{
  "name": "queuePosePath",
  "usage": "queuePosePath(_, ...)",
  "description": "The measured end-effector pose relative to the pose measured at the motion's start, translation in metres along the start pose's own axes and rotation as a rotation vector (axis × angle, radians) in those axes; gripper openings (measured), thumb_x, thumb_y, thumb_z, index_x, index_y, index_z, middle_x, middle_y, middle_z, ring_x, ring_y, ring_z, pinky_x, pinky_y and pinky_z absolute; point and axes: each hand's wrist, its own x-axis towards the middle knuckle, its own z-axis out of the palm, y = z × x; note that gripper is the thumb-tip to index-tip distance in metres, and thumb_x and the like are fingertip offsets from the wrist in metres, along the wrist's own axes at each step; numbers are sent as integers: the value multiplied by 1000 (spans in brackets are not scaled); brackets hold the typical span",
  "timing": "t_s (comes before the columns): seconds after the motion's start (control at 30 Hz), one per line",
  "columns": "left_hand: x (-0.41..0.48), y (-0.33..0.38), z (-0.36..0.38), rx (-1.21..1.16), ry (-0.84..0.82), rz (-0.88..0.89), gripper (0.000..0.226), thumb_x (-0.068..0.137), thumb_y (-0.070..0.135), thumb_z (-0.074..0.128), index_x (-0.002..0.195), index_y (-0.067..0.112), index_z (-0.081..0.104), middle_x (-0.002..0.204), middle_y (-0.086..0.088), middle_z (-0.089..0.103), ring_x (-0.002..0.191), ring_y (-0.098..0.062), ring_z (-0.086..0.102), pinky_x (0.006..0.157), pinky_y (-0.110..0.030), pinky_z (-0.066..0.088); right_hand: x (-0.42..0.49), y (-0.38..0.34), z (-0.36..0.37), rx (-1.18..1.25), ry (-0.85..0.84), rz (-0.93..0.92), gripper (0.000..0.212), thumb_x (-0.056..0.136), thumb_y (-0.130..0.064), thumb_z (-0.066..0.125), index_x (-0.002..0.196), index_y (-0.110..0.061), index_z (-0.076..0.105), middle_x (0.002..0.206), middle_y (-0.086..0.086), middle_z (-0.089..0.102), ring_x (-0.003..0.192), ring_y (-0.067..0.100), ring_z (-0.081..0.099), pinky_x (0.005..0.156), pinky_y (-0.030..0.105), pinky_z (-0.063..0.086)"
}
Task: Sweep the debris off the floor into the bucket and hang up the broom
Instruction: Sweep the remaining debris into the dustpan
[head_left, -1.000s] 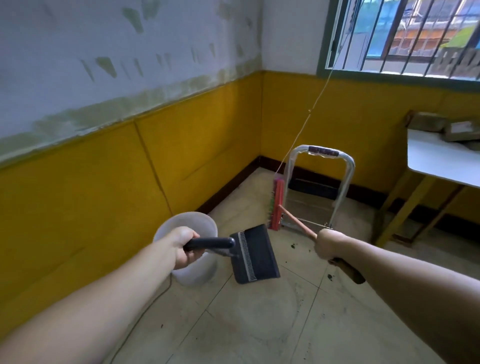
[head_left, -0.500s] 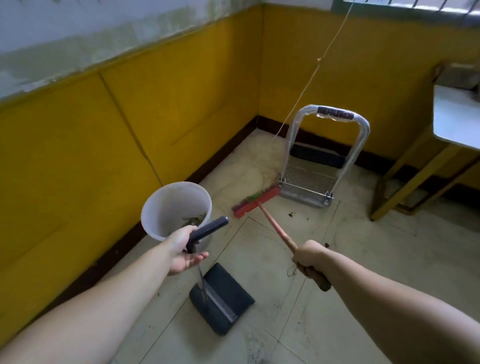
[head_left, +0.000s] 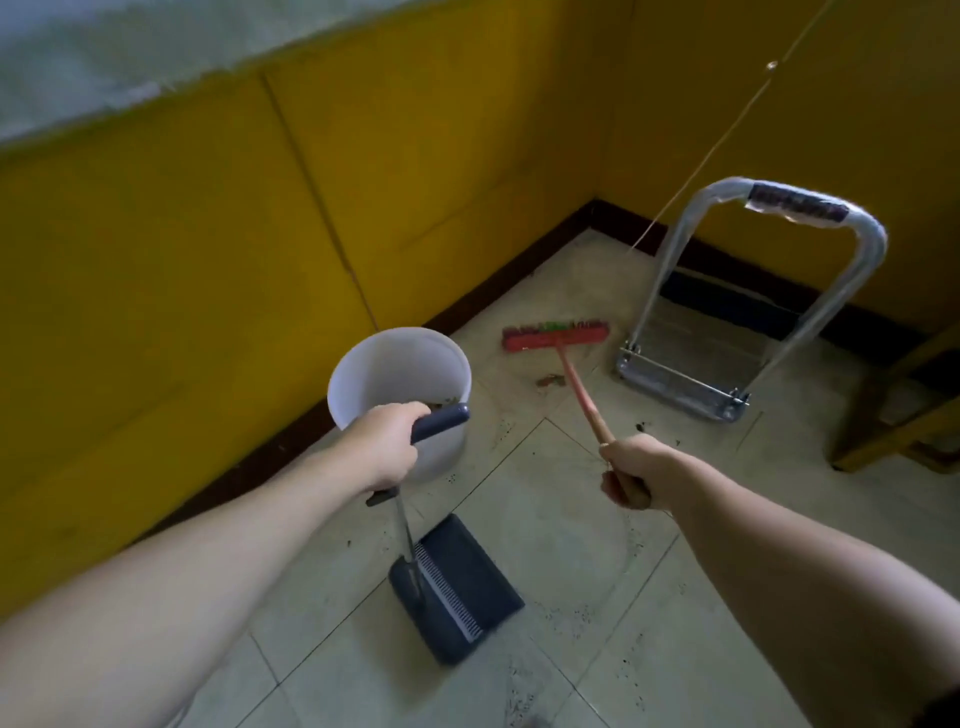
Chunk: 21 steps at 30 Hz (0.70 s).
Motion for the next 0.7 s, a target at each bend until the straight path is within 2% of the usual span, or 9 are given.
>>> queuePosePath(0.07,5,3,7,36,23,40,7,94,28,54,98,25,50,82,1,58,73,-19,59,53,-28,41,20,-4,6,-18,14,-3,17,99,-15,41,94,0,49,68,9,50,49,16,47,43,23,43)
queuePosePath(0.13,9,3,12,57,41,53,20,93,46,51,88,27,46,77,3,56,71,-17,58,52,-30,39,38,-2,14,-83,73,-44,19,99,-13,35,93,-1,49,68,8,45,49,14,39,42,23,34)
queuePosePath(0.23,15,-3,14,94,84,25,29,91,55,47,81,27,43,76,2,56,70,-17,55,52,-30,37,51,9,26,-157,43,-12,18,100,-16,34,94,-5,47,66,5,42,48,12,35,35,19,28)
queuePosePath(0.37,7,-16,15,86,62,18,30,92,53,46,78,27,42,76,-1,57,67,-16,56,49,-28,36,37,41,41,-147,-6,85,20,99,-21,38,93,-5,48,63,3,44,45,11,35,36,18,28)
queuePosePath(0.47,-7,-20,17,42,-3,0,27,92,52,47,82,27,45,76,-4,59,66,-19,60,50,-28,42,6,61,48,-143,-10,117,24,99,-25,38,99,-4,51,64,3,46,44,10,36,35,17,29)
queuePosePath(0.57,-28,-21,21,-13,-71,1,26,93,47,49,91,21,50,79,-5,60,71,-19,60,57,-30,47,-33,85,53,-132,-3,174,28,99,-26,39,103,-3,53,64,3,48,42,11,39,36,17,31)
queuePosePath(0.7,-58,-32,24,-42,-142,8,27,94,39,52,98,12,55,89,-13,62,82,-28,63,71,-37,51,-95,124,64,-142,59,159,24,99,-24,37,91,-5,50,63,3,46,43,11,36,40,20,30)
